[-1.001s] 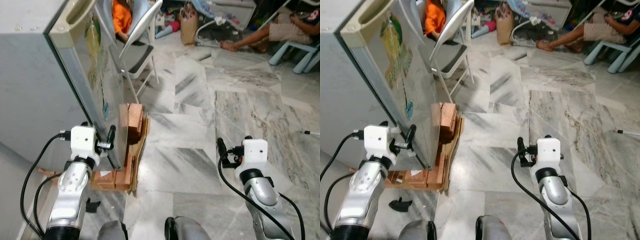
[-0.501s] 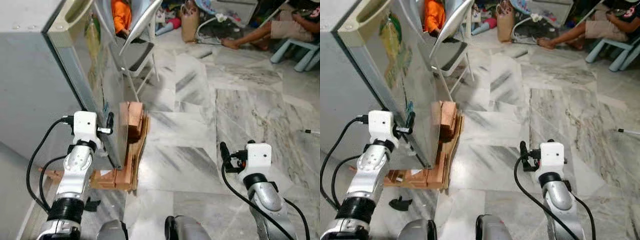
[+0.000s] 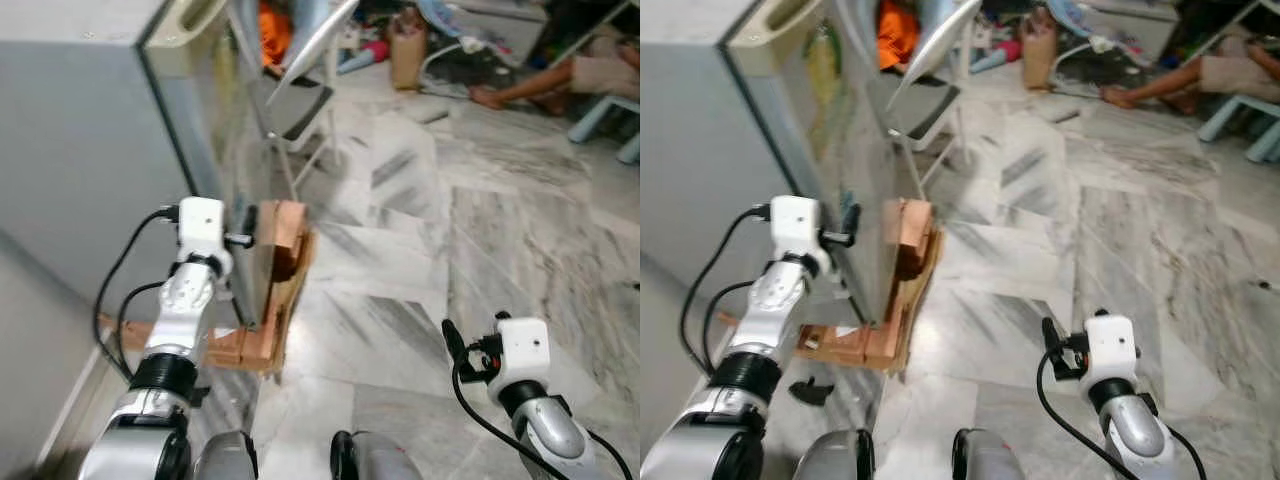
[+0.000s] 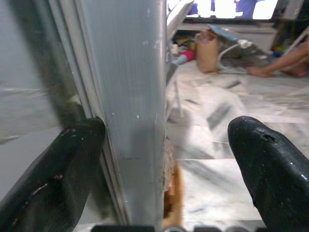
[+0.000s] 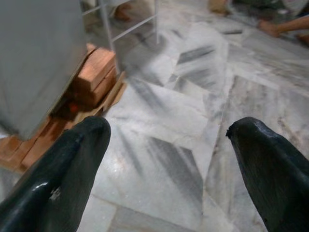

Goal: Restocking fridge

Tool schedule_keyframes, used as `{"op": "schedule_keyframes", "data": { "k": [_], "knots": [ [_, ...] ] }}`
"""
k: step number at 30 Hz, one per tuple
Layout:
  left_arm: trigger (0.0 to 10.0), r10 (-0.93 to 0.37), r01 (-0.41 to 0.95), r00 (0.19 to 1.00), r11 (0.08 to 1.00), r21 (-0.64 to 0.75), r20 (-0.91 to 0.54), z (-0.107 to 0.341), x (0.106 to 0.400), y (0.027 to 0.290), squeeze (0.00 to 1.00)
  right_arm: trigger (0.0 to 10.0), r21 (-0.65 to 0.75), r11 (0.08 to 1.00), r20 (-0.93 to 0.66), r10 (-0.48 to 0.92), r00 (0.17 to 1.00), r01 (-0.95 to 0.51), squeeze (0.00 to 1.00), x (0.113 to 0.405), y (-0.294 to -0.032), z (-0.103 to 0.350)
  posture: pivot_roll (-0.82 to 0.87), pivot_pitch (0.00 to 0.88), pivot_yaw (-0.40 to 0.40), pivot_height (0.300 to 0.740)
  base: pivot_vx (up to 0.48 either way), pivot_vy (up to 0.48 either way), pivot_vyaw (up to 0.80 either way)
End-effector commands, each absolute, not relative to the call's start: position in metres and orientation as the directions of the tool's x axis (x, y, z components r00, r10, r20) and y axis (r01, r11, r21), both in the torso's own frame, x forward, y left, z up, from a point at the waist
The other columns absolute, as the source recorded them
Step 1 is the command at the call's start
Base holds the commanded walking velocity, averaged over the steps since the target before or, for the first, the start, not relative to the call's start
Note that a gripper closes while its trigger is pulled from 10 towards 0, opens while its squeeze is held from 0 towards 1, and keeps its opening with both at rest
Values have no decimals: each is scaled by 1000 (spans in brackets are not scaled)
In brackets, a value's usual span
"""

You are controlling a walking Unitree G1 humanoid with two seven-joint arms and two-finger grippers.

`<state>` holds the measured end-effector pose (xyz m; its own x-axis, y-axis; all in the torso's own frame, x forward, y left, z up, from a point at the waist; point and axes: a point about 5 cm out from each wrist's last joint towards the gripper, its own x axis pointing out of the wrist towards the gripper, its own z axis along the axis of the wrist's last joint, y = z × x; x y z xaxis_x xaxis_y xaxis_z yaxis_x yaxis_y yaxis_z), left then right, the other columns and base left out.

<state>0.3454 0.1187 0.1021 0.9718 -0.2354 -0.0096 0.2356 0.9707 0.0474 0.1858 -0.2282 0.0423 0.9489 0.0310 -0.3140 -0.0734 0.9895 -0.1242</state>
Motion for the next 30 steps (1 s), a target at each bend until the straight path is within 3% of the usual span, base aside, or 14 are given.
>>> {"op": "schedule_keyframes", "data": {
  "k": [1,2,3,4,5,7,8,13,15,18,26,30],
  "knots": [
    [10000,-529,511,829,849,139,181,159,351,46,0,10000,-132,990,-325,9,946,-55,0,181,-238,36,-117,105,-36,740,0,0,0],
    [10000,-552,533,813,834,145,187,161,349,40,0,10000,-132,990,-326,9,945,-55,0,181,-238,36,-117,105,-36,740,0,0,0],
    [10000,-714,689,666,700,187,218,171,329,-2,0,10000,-134,989,-335,9,942,-57,0,178,-240,31,-117,105,-36,740,0,0,0],
    [10000,-714,689,666,700,187,218,171,329,-2,0,10000,-134,989,-335,9,942,-57,0,178,-240,31,-117,105,-36,740,0,0,0],
    [10000,-823,801,512,560,210,244,180,303,-37,0,10000,-133,989,-345,9,939,-58,0,176,-241,25,-115,101,-29,740,0,0,0],
    [10000,-876,873,391,451,187,283,189,276,-63,0,10000,-128,990,-353,8,935,-57,0,174,-241,19,-123,101,-20,740,0,0,0],
    [10000,-873,878,388,447,171,294,191,274,-66,0,10000,-130,990,-353,10,935,-60,0,175,-240,17,-124,101,-18,740,0,0,0],
    [10000,-805,816,515,566,118,294,186,295,-49,0,10000,-128,990,-368,5,930,-56,0,176,-243,5,-114,103,-16,740,0,0,0],
    [10000,-734,736,624,667,113,268,180,318,-19,0,10000,-118,992,-383,3,924,-52,0,177,-247,-4,-109,102,-15,740,0,0,0],
    [10000,-677,667,691,733,137,254,179,330,12,0,10000,-118,992,-388,3,922,-54,0,180,-250,-11,-99,99,-14,740,0,0,0],
    [10000,-546,536,822,838,105,161,144,324,77,0,10000,-122,992,-327,-23,945,-18,0,210,-256,-9,-77,89,-7,740,0,-117,0],
    [10000,-470,463,874,883,83,121,130,314,100,0,10000,-130,988,-223,55,973,-85,0,230,-236,16,-55,92,-10,740,0,-468,0]
  ]
}}
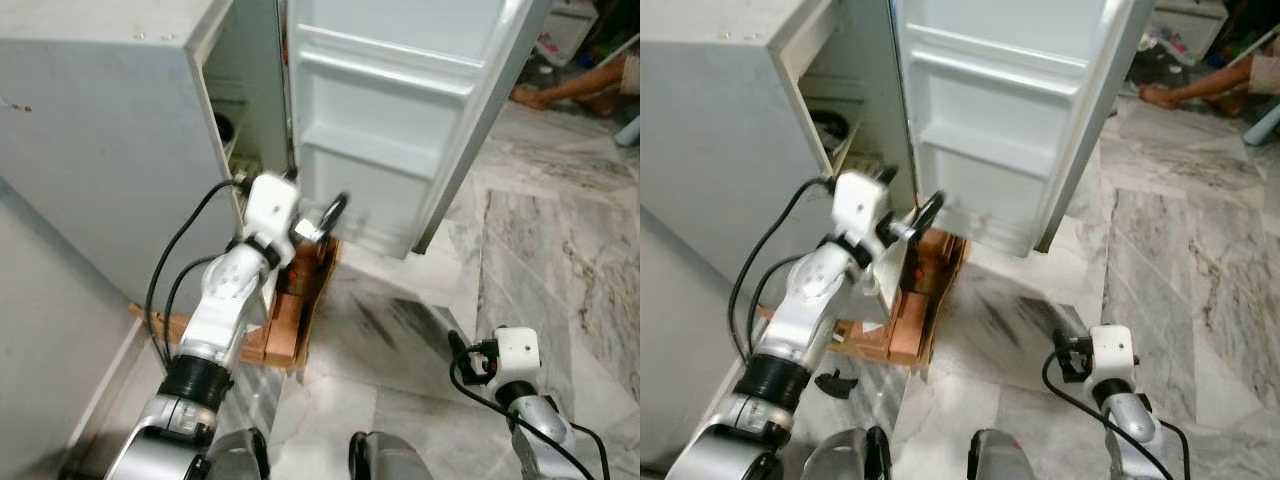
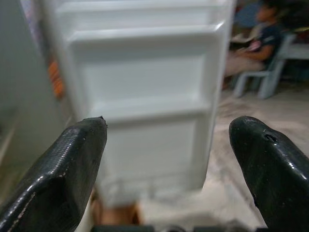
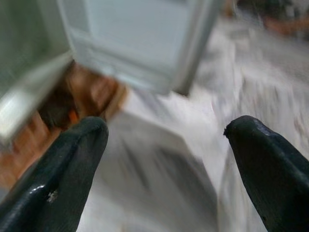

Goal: Restocking fridge

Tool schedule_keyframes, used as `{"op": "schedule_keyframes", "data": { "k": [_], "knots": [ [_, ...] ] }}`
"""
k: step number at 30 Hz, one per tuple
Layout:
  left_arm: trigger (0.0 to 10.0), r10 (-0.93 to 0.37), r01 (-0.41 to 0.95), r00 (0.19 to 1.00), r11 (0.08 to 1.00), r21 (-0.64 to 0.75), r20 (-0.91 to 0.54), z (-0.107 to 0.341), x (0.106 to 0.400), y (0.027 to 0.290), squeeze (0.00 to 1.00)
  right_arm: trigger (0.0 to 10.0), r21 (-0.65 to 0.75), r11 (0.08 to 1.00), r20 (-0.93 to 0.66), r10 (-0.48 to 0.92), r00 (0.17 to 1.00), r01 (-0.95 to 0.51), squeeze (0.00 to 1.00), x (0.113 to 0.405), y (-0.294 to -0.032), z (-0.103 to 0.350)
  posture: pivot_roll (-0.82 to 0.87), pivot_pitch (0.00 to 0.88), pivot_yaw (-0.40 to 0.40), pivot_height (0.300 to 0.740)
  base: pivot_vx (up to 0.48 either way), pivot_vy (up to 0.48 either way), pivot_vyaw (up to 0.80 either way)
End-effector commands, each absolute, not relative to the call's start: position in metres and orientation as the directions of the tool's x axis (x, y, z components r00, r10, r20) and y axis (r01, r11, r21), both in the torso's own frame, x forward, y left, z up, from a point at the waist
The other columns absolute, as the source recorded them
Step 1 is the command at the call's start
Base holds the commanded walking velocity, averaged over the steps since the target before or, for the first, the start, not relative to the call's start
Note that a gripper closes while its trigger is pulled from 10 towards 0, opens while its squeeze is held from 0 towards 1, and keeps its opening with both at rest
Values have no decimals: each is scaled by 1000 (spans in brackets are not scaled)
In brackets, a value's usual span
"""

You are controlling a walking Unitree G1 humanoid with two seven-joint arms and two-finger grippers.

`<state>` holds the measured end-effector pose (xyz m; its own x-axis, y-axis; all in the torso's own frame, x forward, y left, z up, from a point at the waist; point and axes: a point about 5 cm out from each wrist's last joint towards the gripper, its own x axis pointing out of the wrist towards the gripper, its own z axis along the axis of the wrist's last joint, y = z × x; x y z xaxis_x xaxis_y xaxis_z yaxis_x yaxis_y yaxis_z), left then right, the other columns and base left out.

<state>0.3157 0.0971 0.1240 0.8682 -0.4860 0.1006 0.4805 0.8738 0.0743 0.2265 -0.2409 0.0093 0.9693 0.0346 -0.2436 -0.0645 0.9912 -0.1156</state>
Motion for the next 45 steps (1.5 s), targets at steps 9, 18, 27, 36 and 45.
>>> {"op": "schedule_keyframes", "data": {
  "k": [9,18,27,36,45],
  "knots": [
    [10000,-368,357,926,926,119,81,125,285,132,0,10000,-116,973,-94,189,977,-200,0,253,-191,52,-6,130,5,740,0,-453,0],
    [10000,-301,297,953,949,106,22,112,275,148,0,10000,-129,973,-38,186,982,-190,0,261,-167,82,-23,135,-9,740,96,-410,0],
    [10000,-282,285,958,954,92,-45,95,269,153,0,10000,-160,985,-17,66,998,-67,0,261,-169,95,-32,113,5,740,357,-316,0],
    [10000,-271,275,961,956,97,-53,88,272,152,0,10000,-167,984,-12,55,998,-56,0,268,-173,102,-57,64,7,740,391,-274,0],
    [10000,-281,281,959,953,116,-20,93,284,149,0,10000,-107,994,-2,24,1000,-24,0,279,-169,103,-57,42,6,740,418,-167,0]
  ]
}}
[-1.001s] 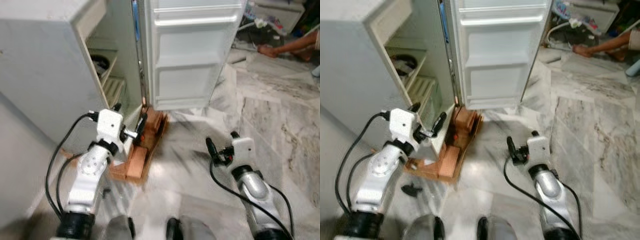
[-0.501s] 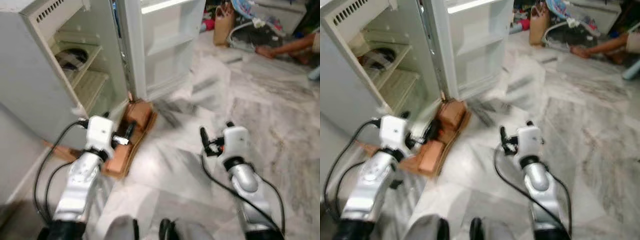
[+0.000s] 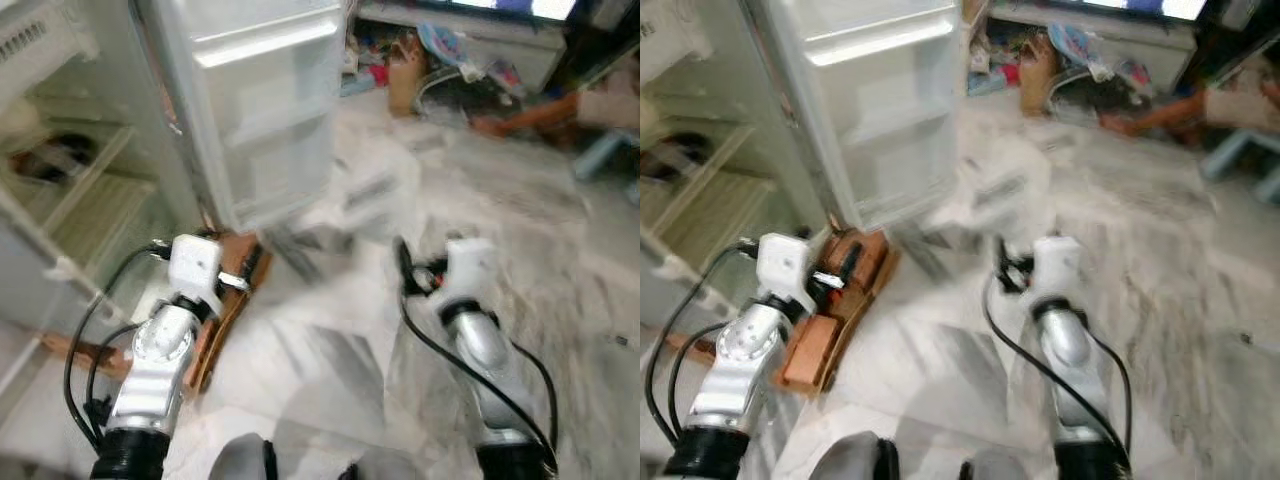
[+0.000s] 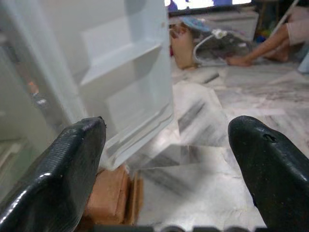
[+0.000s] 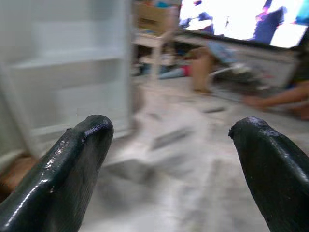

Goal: Restocking fridge

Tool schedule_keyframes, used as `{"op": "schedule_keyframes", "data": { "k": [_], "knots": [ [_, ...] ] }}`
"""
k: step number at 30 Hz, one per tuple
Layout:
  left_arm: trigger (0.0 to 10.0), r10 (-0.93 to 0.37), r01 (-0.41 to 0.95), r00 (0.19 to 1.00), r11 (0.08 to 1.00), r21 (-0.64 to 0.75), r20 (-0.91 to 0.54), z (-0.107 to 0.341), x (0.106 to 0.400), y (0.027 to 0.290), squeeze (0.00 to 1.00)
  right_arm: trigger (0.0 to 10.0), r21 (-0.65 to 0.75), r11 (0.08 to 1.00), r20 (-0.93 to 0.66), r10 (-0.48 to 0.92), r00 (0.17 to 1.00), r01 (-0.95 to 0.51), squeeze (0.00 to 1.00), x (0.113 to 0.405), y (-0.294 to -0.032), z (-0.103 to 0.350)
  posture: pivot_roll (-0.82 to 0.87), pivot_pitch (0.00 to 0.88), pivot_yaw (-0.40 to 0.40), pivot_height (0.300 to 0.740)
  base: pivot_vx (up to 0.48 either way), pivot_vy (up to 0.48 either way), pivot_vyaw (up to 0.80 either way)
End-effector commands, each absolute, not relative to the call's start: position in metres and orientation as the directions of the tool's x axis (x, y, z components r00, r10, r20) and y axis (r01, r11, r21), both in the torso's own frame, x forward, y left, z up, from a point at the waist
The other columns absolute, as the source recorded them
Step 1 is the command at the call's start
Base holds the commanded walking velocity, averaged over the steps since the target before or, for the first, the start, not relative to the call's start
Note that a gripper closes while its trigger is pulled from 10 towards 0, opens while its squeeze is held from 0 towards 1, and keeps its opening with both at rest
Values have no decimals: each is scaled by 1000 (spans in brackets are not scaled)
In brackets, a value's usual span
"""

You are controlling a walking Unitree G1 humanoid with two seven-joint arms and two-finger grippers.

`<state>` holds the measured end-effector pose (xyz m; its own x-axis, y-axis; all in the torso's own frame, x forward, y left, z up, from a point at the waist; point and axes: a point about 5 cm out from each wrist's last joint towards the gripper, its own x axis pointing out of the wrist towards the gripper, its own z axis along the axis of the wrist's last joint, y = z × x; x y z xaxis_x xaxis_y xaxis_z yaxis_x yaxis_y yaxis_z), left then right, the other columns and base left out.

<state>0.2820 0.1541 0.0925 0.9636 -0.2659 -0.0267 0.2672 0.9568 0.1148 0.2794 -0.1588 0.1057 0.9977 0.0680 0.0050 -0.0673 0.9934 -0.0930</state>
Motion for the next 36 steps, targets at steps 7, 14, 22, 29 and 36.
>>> {"op": "schedule_keyframes", "data": {
  "k": [7,14,22,29,36],
  "knots": [
    [10000,-288,287,958,951,115,-11,93,288,146,0,10000,14,1000,-15,-2,1000,2,0,279,-176,103,-67,44,6,740,447,0,0],
    [10000,-291,289,957,951,114,-1,92,291,142,0,10000,20,1000,-10,-21,1000,22,0,281,-178,102,-76,45,7,740,451,0,-146],
    [10000,-297,293,955,949,118,13,93,292,140,0,10000,22,1000,-2,-22,1000,22,0,283,-179,102,-81,49,5,740,459,0,-800],
    [10000,-302,298,953,948,115,17,92,290,139,0,10000,17,1000,4,-26,1000,26,0,284,-179,101,-80,51,3,740,463,0,-800],
    [10000,-332,329,943,938,107,3,89,287,137,0,10000,12,999,5,-32,999,32,0,284,-179,98,-80,55,4,740,395,-75,-800]
  ]
}}
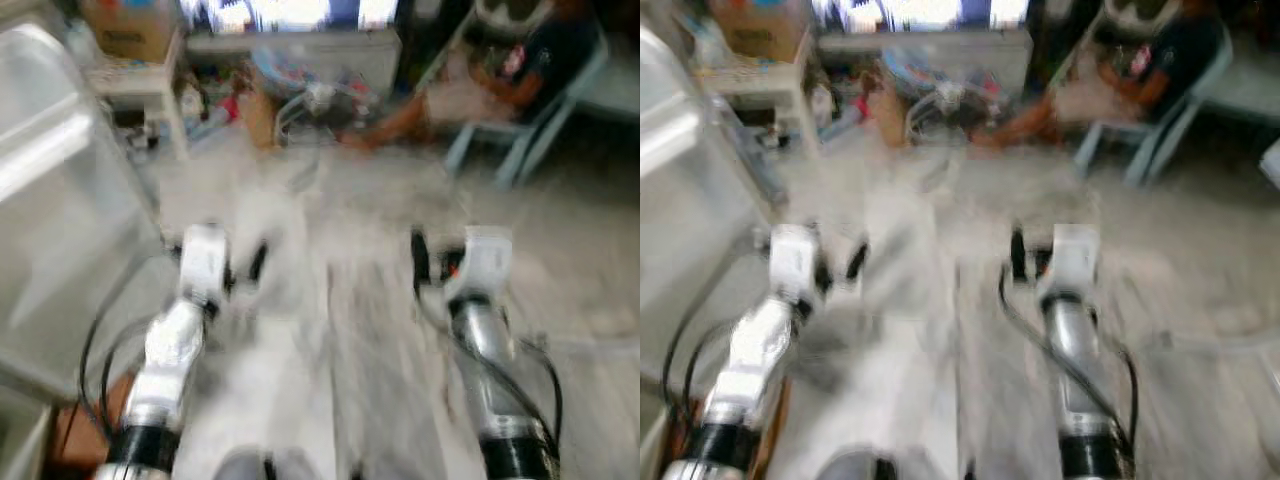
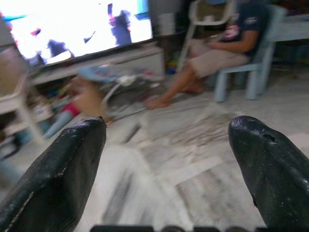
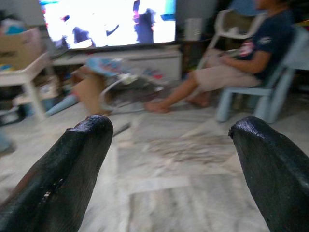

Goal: Restocking fridge

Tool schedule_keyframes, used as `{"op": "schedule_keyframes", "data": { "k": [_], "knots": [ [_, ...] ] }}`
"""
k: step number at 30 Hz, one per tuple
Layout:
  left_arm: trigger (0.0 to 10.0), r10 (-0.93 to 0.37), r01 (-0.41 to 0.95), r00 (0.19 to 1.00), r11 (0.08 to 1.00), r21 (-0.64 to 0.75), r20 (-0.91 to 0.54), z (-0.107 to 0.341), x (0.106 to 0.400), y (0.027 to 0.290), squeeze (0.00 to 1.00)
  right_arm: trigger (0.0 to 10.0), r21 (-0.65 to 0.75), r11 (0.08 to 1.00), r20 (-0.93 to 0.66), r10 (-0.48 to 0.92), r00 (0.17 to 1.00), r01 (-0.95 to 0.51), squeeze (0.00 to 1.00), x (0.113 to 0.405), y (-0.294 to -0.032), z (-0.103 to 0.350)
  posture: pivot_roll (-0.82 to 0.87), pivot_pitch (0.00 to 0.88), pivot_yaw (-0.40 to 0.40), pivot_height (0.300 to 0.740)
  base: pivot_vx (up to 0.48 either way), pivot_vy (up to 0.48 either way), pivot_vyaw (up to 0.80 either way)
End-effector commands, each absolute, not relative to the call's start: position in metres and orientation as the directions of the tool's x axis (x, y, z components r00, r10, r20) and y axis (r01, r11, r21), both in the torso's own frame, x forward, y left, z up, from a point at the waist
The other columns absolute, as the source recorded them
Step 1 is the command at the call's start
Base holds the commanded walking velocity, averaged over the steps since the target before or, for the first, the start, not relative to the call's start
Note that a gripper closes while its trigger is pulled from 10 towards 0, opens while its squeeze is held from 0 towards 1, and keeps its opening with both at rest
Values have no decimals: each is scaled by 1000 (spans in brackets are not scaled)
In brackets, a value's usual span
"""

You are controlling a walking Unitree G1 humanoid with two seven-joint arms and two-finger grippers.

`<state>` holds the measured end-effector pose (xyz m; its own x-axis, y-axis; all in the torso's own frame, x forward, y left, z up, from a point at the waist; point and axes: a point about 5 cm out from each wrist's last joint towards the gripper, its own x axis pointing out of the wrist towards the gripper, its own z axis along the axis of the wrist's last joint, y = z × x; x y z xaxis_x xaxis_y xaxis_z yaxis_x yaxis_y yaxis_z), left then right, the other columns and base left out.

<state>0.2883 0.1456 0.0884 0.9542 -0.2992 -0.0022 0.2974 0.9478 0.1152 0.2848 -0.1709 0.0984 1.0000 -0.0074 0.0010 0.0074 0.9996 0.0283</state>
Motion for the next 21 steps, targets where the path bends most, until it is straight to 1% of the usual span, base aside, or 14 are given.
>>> {"op": "schedule_keyframes", "data": {
  "k": [1,6,11,21],
  "knots": [
    [10000,-333,330,943,938,107,2,89,287,137,0,10000,11,999,5,-32,999,32,0,284,-179,98,-80,55,4,740,0,0,-800],
    [10000,-356,354,935,931,91,2,89,287,135,0,10000,12,999,8,-30,1000,30,0,284,-179,98,-83,57,4,740,0,0,-800],
    [10000,-360,358,933,929,91,6,90,287,134,0,10000,11,1000,11,-27,1000,27,0,284,-179,98,-84,57,4,740,242,0,-800],
    [10000,-382,380,924,922,72,18,92,287,132,0,10000,9,1000,24,-7,1000,6,0,285,-176,99,-83,56,3,740,401,0,-800]
  ]
}}
